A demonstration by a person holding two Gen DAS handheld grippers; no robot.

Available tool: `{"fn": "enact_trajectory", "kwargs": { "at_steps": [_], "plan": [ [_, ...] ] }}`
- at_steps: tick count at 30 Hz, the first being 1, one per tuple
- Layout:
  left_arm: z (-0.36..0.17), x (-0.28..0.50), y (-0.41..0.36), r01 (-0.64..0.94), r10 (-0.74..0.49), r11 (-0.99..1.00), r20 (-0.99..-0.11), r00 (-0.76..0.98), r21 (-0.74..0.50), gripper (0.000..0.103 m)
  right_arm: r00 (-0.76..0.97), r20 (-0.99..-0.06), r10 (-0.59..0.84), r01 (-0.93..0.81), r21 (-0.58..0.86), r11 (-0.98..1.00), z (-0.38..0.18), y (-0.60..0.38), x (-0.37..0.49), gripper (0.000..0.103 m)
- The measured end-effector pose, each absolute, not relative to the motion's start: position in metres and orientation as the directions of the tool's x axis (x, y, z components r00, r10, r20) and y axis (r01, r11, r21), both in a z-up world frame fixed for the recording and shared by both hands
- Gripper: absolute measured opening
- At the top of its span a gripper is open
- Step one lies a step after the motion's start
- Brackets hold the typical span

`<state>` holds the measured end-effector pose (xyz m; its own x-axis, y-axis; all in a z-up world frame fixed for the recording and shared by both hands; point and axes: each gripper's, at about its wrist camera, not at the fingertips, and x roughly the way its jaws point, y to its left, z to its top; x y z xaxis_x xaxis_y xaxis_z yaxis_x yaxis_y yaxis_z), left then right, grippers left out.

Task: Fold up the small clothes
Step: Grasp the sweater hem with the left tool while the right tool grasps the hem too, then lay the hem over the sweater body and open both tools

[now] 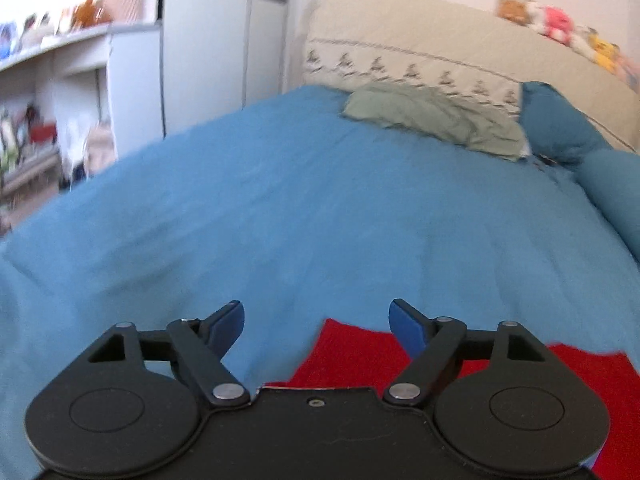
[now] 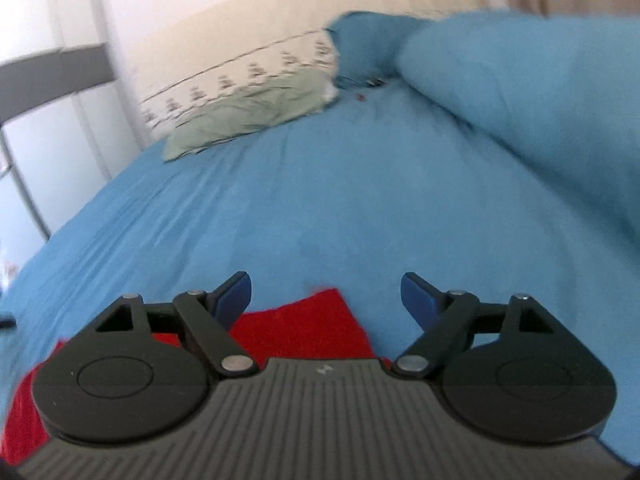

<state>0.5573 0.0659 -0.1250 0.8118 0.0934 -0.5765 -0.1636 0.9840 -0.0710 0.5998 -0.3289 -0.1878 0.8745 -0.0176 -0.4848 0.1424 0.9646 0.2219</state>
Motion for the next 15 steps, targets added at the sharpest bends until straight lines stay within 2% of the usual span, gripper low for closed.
{"fn": "enact_trajectory", "kwargs": {
  "at_steps": [3,4,9,15],
  "plan": [
    [-0.102,0.515,0.057,-0.072,0.044,0.997,-0.533,0.845,-0.03,0.101,0.896,-0.443,0.034,0.064,0.205,0.977,-0.163,-0.325,0.568,0.102],
    [-0.096,0.501,0.053,-0.04,0.028,0.999,-0.526,0.85,-0.012,0.103,0.901,-0.431,0.044,0.049,0.204,0.978,-0.156,-0.324,0.553,0.103],
    [-0.086,0.44,0.024,0.103,-0.058,0.994,-0.57,0.819,0.047,0.103,0.903,-0.423,0.076,0.002,0.18,0.984,-0.134,-0.311,0.489,0.103],
    [-0.091,0.38,0.0,0.178,-0.145,0.984,-0.624,0.768,-0.009,0.103,0.878,-0.476,0.058,-0.014,0.097,0.995,-0.128,-0.287,0.426,0.103]
  ]
}}
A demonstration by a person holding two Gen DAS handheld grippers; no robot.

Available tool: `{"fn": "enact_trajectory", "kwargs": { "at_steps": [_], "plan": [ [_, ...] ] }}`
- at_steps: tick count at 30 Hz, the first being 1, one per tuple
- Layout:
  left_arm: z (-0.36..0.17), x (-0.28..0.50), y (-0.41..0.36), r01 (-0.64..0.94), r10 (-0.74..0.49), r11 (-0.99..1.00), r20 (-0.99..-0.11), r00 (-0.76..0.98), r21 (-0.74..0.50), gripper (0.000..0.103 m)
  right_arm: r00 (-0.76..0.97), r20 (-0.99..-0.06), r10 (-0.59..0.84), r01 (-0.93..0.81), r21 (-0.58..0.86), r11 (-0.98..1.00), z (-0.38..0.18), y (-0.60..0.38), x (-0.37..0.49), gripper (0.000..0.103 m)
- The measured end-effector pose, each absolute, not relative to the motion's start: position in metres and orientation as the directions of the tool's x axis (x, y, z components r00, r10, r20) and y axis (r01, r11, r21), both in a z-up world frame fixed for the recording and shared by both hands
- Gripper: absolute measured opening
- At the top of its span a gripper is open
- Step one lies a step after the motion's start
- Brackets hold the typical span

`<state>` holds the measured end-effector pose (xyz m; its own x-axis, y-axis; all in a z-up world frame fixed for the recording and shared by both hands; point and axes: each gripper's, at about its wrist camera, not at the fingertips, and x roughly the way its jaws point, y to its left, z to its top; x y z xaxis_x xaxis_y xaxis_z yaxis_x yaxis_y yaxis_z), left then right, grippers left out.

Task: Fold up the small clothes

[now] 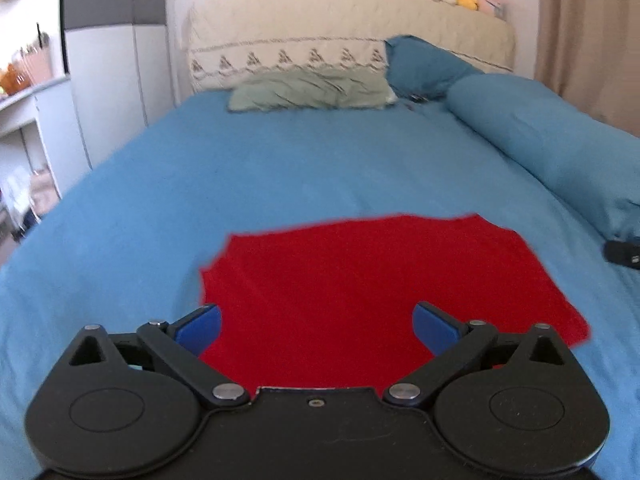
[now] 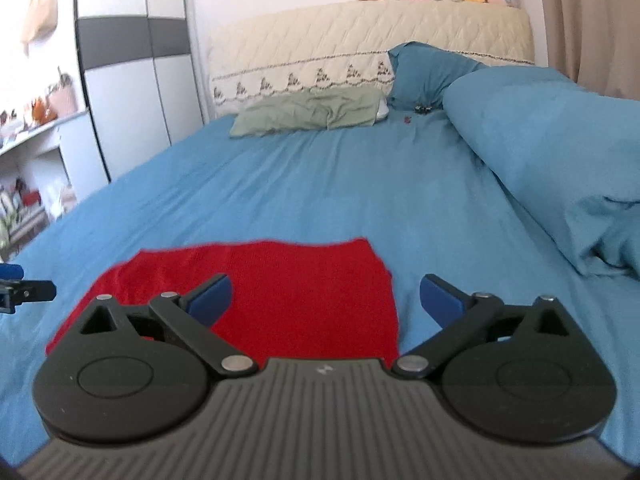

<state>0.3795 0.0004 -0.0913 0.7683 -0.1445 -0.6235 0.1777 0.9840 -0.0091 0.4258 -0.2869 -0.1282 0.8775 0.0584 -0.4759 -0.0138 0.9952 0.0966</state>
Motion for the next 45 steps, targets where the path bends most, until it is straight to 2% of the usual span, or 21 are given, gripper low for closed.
{"fn": "enact_trajectory", "kwargs": {
  "at_steps": [4,9,17,24,26,30,33,38,39,42,45],
  "plan": [
    [-0.107,0.362,-0.019,0.201,-0.173,0.979,-0.643,0.746,-0.031,0.103,0.835,-0.547,0.052,0.015,0.118,0.993,-0.14,-0.279,0.395,0.103],
    [-0.147,0.368,-0.037,0.189,-0.176,0.98,-0.69,0.702,-0.059,0.103,0.769,-0.635,0.07,0.094,0.221,0.971,-0.189,-0.281,0.387,0.103],
    [-0.177,0.394,-0.046,0.164,-0.163,0.984,-0.721,0.673,-0.07,0.103,0.791,-0.604,0.096,0.226,0.433,0.872,-0.253,-0.305,0.408,0.103],
    [-0.184,0.428,-0.055,0.174,-0.143,0.984,-0.691,0.709,-0.024,0.103,0.84,-0.529,0.121,0.237,0.558,0.796,-0.27,-0.33,0.451,0.103],
    [-0.188,0.445,-0.057,0.16,-0.131,0.987,-0.695,0.707,-0.023,0.103,0.842,-0.528,0.107,0.263,0.576,0.774,-0.271,-0.337,0.462,0.098],
    [-0.198,0.479,-0.054,0.092,-0.105,0.994,-0.727,0.678,-0.058,0.102,0.834,-0.545,0.09,0.301,0.585,0.753,-0.272,-0.342,0.477,0.074],
    [-0.204,0.494,-0.048,0.05,-0.098,0.995,-0.748,0.657,-0.086,0.102,0.828,-0.556,0.081,0.312,0.575,0.756,-0.273,-0.344,0.478,0.064],
    [-0.21,0.502,-0.05,0.073,-0.09,0.996,-0.775,0.625,-0.057,0.103,0.814,-0.577,0.062,0.324,0.54,0.777,-0.272,-0.343,0.48,0.044],
    [-0.211,0.503,-0.051,0.075,-0.09,0.996,-0.777,0.623,-0.055,0.103,0.81,-0.583,0.062,0.327,0.538,0.777,-0.27,-0.343,0.482,0.037],
    [-0.213,0.506,-0.052,0.084,-0.089,0.995,-0.79,0.607,-0.048,0.103,0.802,-0.596,0.045,0.34,0.517,0.786,-0.26,-0.337,0.483,0.03],
    [-0.212,0.512,-0.055,0.101,-0.086,0.994,-0.81,0.58,-0.033,0.103,0.8,-0.599,0.028,0.341,0.494,0.8,-0.242,-0.327,0.486,0.027]
  ]
}}
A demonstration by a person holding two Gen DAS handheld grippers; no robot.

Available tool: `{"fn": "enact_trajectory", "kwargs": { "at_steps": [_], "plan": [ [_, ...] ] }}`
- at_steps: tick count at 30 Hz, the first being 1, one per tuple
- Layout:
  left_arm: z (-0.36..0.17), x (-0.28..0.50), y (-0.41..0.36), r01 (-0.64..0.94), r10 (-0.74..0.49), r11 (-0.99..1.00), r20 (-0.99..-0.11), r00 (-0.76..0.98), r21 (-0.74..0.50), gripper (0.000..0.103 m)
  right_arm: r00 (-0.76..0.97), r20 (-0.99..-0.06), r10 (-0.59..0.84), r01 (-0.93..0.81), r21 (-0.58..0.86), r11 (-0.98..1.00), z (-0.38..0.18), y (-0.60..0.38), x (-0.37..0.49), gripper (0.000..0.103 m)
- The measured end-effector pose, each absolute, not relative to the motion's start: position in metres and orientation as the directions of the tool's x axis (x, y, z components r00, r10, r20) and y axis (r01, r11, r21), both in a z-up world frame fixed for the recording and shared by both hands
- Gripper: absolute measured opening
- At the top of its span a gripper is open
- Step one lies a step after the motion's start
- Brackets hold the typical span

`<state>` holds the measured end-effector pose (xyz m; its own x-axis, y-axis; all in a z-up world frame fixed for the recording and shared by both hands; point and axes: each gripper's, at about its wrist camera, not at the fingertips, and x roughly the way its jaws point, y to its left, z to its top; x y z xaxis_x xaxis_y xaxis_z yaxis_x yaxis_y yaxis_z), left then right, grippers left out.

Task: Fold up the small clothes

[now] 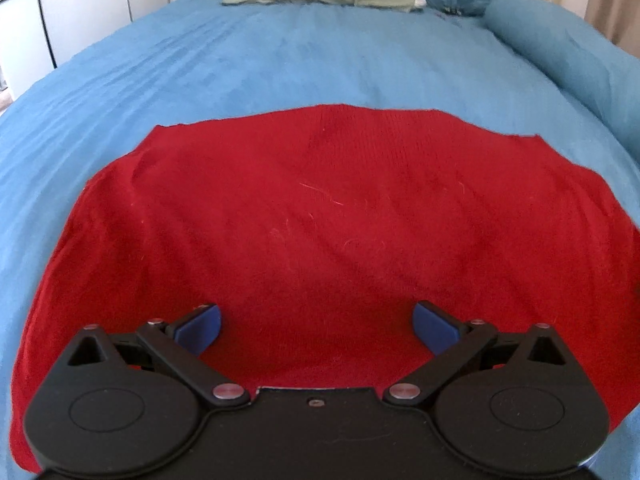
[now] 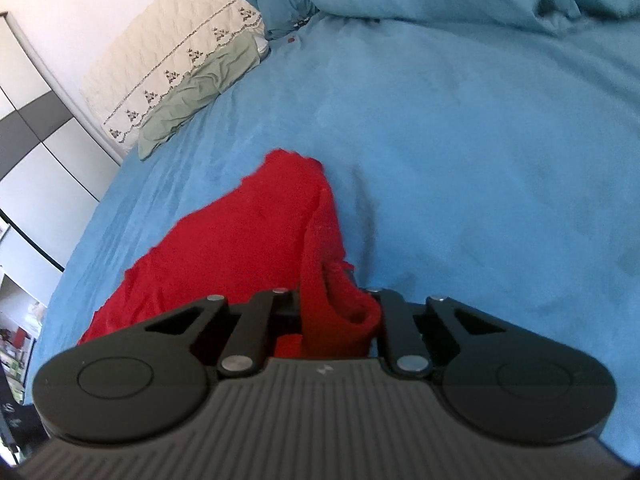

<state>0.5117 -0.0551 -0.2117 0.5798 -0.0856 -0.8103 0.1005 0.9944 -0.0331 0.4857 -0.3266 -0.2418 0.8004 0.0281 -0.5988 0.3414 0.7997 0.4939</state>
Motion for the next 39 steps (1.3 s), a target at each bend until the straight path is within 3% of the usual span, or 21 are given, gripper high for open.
{"fn": "enact_trajectory", "kwargs": {
  "at_steps": [6,11,15,18,21,23,25,26,28,31,39],
  "plan": [
    [-0.187,0.503,-0.017,0.065,-0.112,0.994,-0.805,0.582,-0.091,0.101,0.83,-0.536,0.155,0.178,0.518,0.836,-0.169,-0.265,0.515,0.026],
    [-0.169,0.469,0.069,-0.029,-0.021,0.998,-0.804,0.594,-0.047,0.101,0.758,-0.513,0.403,-0.137,0.478,0.867,-0.127,-0.147,0.547,0.025],
    [-0.181,0.436,0.129,-0.079,0.036,0.997,-0.804,0.594,-0.013,0.101,0.591,-0.611,0.527,-0.363,0.382,0.85,-0.161,-0.036,0.554,0.025],
    [-0.196,0.423,0.147,-0.071,0.051,0.997,-0.818,0.573,0.012,0.101,0.533,-0.713,0.455,-0.377,0.281,0.882,-0.206,0.011,0.558,0.025],
    [-0.2,0.413,0.157,-0.057,0.012,0.998,-0.816,0.578,-0.026,0.101,0.555,-0.71,0.433,-0.381,0.245,0.892,-0.221,0.021,0.549,0.027],
    [-0.198,0.412,0.159,-0.059,0.01,0.998,-0.814,0.58,-0.03,0.101,0.556,-0.702,0.444,-0.405,0.238,0.883,-0.217,0.021,0.545,0.037],
    [-0.194,0.412,0.159,-0.049,-0.004,0.998,-0.81,0.587,-0.04,0.101,0.557,-0.689,0.465,-0.447,0.224,0.866,-0.209,0.019,0.536,0.086],
    [-0.192,0.407,0.159,-0.043,-0.013,0.998,-0.807,0.59,-0.047,0.101,0.579,-0.666,0.471,-0.461,0.209,0.863,-0.199,0.016,0.53,0.093],
    [-0.184,0.404,0.158,-0.018,-0.046,0.997,-0.798,0.601,-0.07,0.101,0.626,-0.583,0.517,-0.495,0.216,0.842,-0.176,-0.004,0.515,0.095],
    [-0.174,0.4,0.154,0.033,-0.107,0.993,-0.787,0.607,-0.109,0.101,0.682,-0.529,0.504,-0.462,0.222,0.858,-0.153,-0.038,0.505,0.095],
    [-0.148,0.402,0.12,0.115,-0.229,0.972,-0.724,0.651,-0.204,0.099,0.759,-0.562,0.329,-0.248,0.218,0.944,-0.186,-0.122,0.473,0.096]
  ]
}}
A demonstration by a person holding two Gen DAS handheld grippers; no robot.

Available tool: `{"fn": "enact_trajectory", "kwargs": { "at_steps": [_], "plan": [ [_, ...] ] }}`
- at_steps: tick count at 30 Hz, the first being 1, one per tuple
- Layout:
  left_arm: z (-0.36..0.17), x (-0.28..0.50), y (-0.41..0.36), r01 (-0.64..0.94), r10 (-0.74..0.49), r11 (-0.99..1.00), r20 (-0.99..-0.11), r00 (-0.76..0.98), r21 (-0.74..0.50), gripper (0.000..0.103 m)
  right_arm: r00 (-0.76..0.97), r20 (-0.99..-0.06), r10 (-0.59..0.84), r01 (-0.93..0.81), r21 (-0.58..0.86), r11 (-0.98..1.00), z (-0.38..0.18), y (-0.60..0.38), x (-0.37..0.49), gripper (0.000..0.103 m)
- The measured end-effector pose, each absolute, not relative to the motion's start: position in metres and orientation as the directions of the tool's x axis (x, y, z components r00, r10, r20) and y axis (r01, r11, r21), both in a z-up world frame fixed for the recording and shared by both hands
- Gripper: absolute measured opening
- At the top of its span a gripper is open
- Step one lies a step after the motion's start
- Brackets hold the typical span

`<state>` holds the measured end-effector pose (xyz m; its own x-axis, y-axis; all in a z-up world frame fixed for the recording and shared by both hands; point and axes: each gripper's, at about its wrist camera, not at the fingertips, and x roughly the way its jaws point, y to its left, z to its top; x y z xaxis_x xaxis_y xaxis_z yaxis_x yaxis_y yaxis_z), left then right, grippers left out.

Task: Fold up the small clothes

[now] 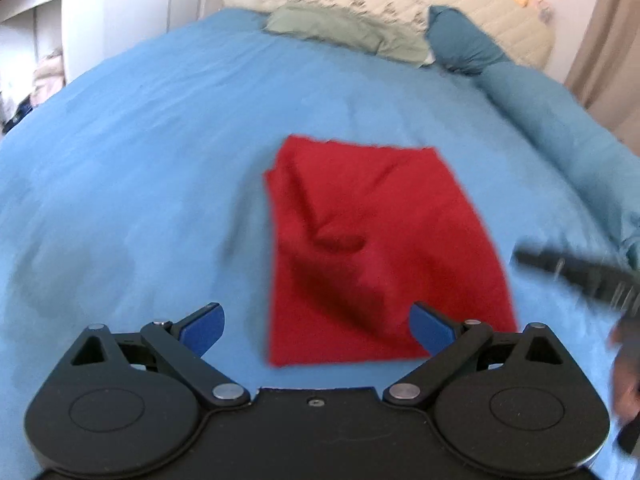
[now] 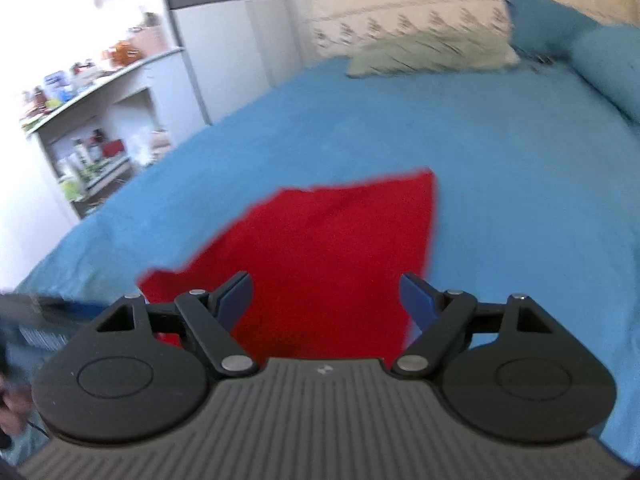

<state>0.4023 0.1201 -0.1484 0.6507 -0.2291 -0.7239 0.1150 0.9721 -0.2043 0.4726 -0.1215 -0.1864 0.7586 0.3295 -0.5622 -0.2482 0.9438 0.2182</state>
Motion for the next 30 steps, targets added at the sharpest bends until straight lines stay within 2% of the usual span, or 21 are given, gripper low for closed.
{"fn": "enact_trajectory", "kwargs": {
  "at_steps": [1,4,5,6,7,8,9,13,18,20,21,23,26,28,30],
  "plan": [
    [-0.146,0.405,0.117,0.117,-0.233,0.971,-0.719,0.654,-0.209,0.098,0.751,-0.575,0.325,-0.239,0.222,0.945,-0.195,-0.128,0.468,0.096],
    [-0.144,0.417,0.112,0.112,-0.259,0.962,-0.706,0.659,-0.248,0.083,0.746,-0.59,0.308,-0.227,0.21,0.951,-0.211,-0.135,0.455,0.096],
    [-0.145,0.422,0.112,0.101,-0.257,0.961,-0.706,0.66,-0.256,0.072,0.745,-0.591,0.309,-0.225,0.214,0.951,-0.212,-0.142,0.451,0.096],
    [-0.147,0.427,0.114,0.088,-0.249,0.963,-0.71,0.659,-0.255,0.053,0.745,-0.59,0.312,-0.221,0.224,0.949,-0.216,-0.148,0.447,0.096],
    [-0.151,0.431,0.116,0.065,-0.229,0.967,-0.723,0.652,-0.247,0.042,0.739,-0.593,0.32,-0.22,0.237,0.946,-0.219,-0.15,0.445,0.096],
    [-0.157,0.433,0.119,0.045,-0.217,0.968,-0.736,0.642,-0.246,0.02,0.733,-0.597,0.326,-0.221,0.244,0.944,-0.221,-0.152,0.444,0.096],
    [-0.163,0.438,0.125,0.024,-0.211,0.967,-0.749,0.628,-0.253,0.011,0.73,-0.602,0.324,-0.22,0.242,0.945,-0.224,-0.147,0.448,0.096],
    [-0.186,0.436,0.145,-0.033,-0.211,0.957,-0.767,0.606,-0.29,0.011,0.709,-0.636,0.303,-0.245,0.181,0.952,-0.238,-0.138,0.444,0.096],
    [-0.199,0.424,0.136,0.007,-0.174,0.977,-0.771,0.613,-0.215,0.013,0.711,-0.654,0.258,-0.24,0.119,0.963,-0.257,-0.133,0.435,0.094],
    [-0.189,0.423,0.133,-0.004,-0.155,0.98,-0.765,0.626,-0.201,0.018,0.724,-0.648,0.238,-0.223,0.107,0.969,-0.259,-0.133,0.433,0.093],
    [-0.185,0.421,0.133,-0.009,-0.151,0.979,-0.756,0.637,-0.203,0.028,0.73,-0.642,0.235,-0.219,0.106,0.97,-0.258,-0.133,0.433,0.093],
    [-0.176,0.415,0.132,-0.005,-0.138,0.982,-0.736,0.663,-0.188,0.037,0.745,-0.63,0.219,-0.203,0.1,0.974,-0.257,-0.135,0.433,0.093],
    [-0.175,0.416,0.13,0.016,-0.126,0.988,-0.741,0.659,-0.154,0.037,0.751,-0.632,0.191,-0.196,0.063,0.979,-0.256,-0.13,0.439,0.093],
    [-0.179,0.415,0.13,0.013,-0.109,0.991,-0.751,0.651,-0.133,0.037,0.753,-0.642,0.143,-0.189,-0.003,0.982,-0.259,-0.126,0.442,0.084],
    [-0.183,0.412,0.134,0.007,-0.108,0.991,-0.752,0.65,-0.137,0.04,0.764,-0.637,0.1,-0.149,-0.023,0.989,-0.259,-0.131,0.442,0.083]
  ]
}}
